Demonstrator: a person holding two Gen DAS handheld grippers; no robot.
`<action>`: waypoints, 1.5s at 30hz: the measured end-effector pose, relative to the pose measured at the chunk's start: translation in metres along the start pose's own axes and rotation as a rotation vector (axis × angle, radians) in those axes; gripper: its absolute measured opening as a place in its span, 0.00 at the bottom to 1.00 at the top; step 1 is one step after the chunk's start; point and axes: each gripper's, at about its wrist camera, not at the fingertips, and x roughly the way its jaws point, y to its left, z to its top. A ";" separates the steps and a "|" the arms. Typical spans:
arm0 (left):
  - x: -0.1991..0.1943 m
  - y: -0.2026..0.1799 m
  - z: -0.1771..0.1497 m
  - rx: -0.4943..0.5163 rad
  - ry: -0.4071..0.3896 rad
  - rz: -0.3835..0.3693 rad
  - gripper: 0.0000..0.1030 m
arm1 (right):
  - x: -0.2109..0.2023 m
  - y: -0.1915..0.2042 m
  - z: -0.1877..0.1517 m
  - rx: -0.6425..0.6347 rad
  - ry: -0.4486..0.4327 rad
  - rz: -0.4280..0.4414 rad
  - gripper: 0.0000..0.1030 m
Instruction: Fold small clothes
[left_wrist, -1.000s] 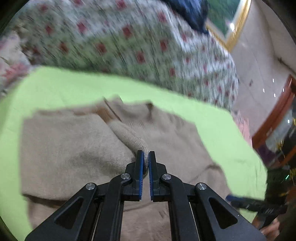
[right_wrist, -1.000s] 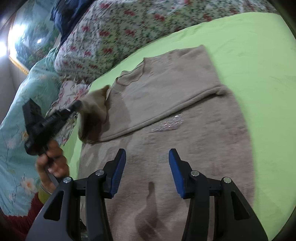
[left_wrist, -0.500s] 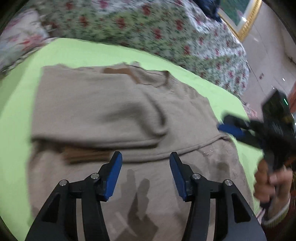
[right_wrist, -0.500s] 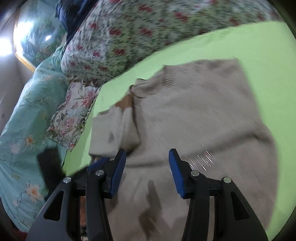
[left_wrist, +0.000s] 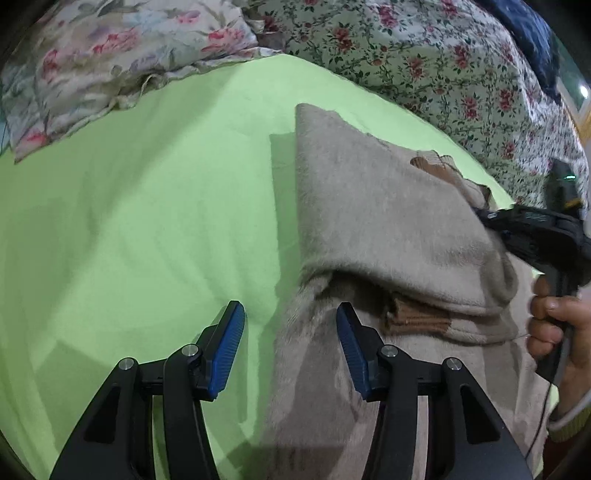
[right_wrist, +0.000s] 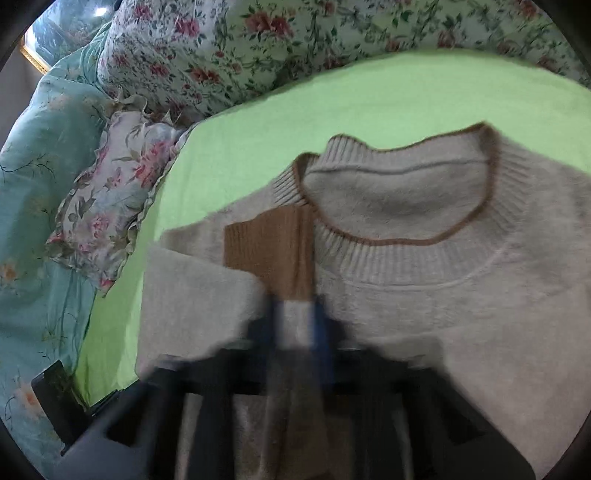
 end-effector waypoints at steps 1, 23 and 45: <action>0.001 -0.001 0.002 0.000 -0.003 0.002 0.50 | -0.011 0.000 -0.001 0.002 -0.038 0.007 0.08; 0.012 0.012 0.016 -0.164 -0.059 -0.112 0.53 | -0.132 -0.125 -0.112 0.422 -0.296 -0.062 0.38; -0.021 0.022 -0.008 -0.187 0.013 -0.217 0.53 | -0.222 -0.120 -0.179 0.334 -0.284 -0.217 0.39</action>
